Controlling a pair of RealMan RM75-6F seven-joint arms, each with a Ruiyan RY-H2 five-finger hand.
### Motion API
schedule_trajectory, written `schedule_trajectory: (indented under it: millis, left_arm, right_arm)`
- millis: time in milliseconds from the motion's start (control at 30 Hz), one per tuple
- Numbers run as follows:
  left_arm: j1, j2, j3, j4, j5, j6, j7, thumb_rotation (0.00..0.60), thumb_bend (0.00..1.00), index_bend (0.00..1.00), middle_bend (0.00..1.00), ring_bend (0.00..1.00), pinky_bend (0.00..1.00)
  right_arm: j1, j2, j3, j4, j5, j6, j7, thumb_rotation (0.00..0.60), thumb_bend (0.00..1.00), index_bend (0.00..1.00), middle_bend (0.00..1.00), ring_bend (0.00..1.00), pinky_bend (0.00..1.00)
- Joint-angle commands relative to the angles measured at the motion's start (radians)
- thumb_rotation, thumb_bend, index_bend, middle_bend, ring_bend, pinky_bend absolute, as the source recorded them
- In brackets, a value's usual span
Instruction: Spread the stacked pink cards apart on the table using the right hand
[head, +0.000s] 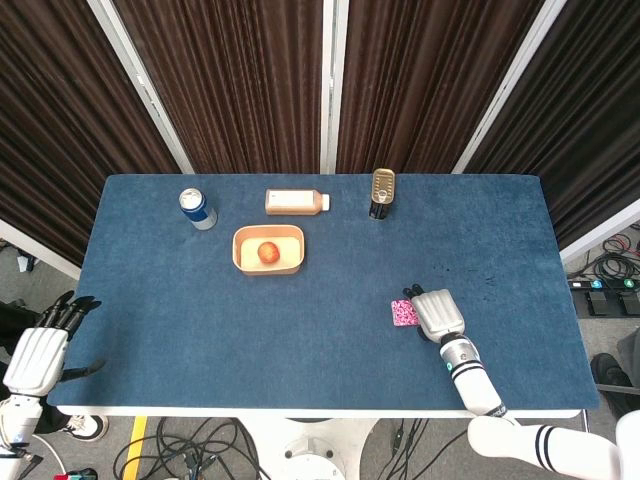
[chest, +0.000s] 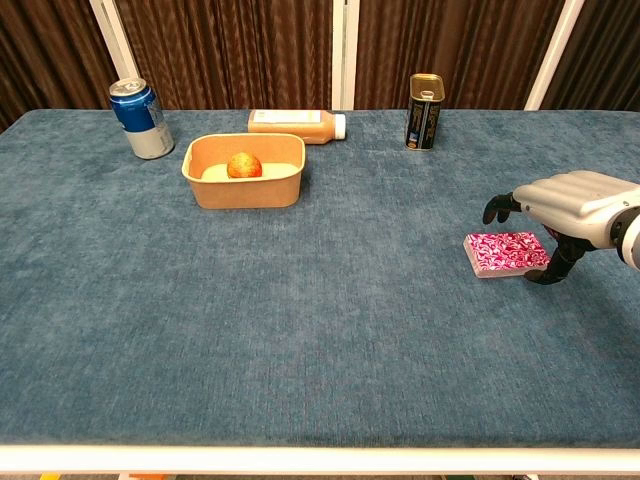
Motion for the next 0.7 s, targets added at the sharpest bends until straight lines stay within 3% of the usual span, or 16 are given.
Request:
schedule_trajectory:
  millis: [33,700]
  left_arm:
    - [-0.001,-0.001,-0.001,0.002,-0.001,-0.002,-0.002,0.600,0.01,0.18,0.15,0.02,0.19]
    - [0.006,-0.006,0.000,0.018,-0.004,0.003,-0.019,0.600,0.01,0.18,0.15,0.02,0.18]
  right_arm:
    - [0.004,-0.004,-0.003,0.006,0.004,0.002,0.003,0.600,0.19,0.20,0.21,0.77,0.83]
    - [0.027,-0.037,-0.024,0.040,0.011,0.030,0.008,0.600,0.20,0.26,0.25,0.77,0.83]
